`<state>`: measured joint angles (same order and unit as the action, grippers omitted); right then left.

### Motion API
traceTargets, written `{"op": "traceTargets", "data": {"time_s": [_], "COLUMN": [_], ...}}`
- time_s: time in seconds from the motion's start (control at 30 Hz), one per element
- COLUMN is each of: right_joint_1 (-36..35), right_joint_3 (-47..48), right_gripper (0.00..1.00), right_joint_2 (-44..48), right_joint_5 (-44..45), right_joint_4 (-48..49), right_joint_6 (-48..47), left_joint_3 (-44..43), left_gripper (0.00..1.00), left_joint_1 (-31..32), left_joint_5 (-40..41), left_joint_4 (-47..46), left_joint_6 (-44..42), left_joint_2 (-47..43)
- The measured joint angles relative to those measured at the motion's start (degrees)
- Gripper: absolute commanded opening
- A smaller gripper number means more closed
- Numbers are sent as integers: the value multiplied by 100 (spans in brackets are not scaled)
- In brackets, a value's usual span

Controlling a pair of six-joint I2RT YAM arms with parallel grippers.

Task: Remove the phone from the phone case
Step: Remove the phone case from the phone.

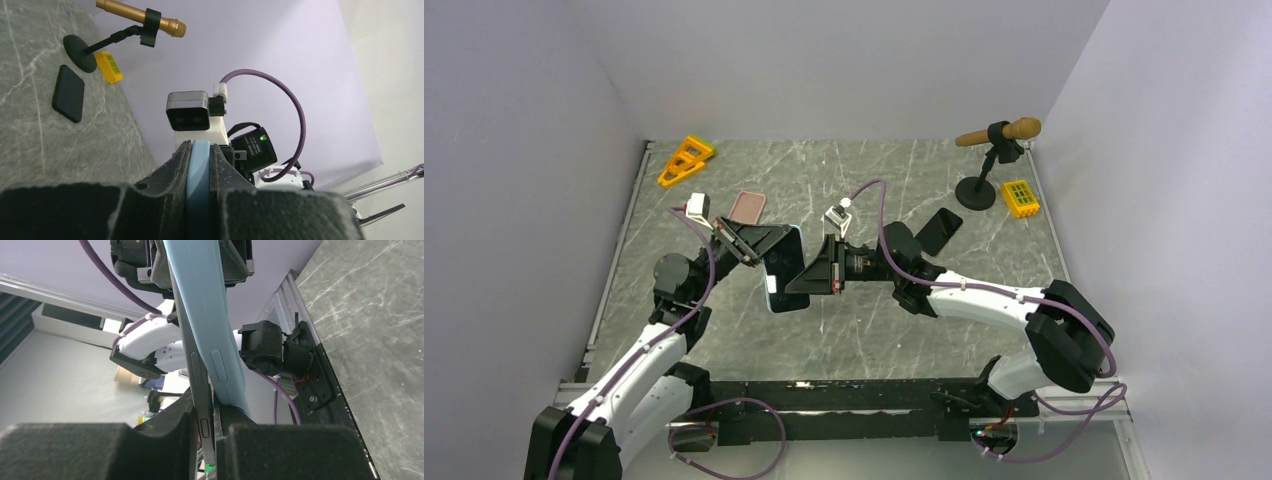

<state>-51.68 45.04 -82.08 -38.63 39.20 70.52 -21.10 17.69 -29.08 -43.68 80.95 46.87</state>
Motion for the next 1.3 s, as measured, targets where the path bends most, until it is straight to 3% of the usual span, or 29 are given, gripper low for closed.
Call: {"op": "traceTargets", "data": {"time_s": [0.13,0.2,0.47,0.83,1.3], "right_joint_1": [24,66,446,973,1040], "right_joint_3": [-11,-11,-289,-452,-557], "right_gripper": [0,0,0,0,0], "right_joint_2": [0,-37,-85,-37,501], "right_joint_5": [-9,-37,-87,-262,-566], "right_joint_4": [157,343,852,1067,1185], "right_joint_6": [170,280,610,855,911], "left_joint_3": [4,57,146,37,723], "left_gripper": [44,59,98,99,99], "left_joint_1": [0,42,116,116,127], "left_joint_5": [-2,-103,-702,-1368,-2024], "left_joint_4": [-317,-588,-811,-973,-3399], "left_joint_6": [133,271,238,13,326], "left_joint_2": [175,304,282,540,1279]}}
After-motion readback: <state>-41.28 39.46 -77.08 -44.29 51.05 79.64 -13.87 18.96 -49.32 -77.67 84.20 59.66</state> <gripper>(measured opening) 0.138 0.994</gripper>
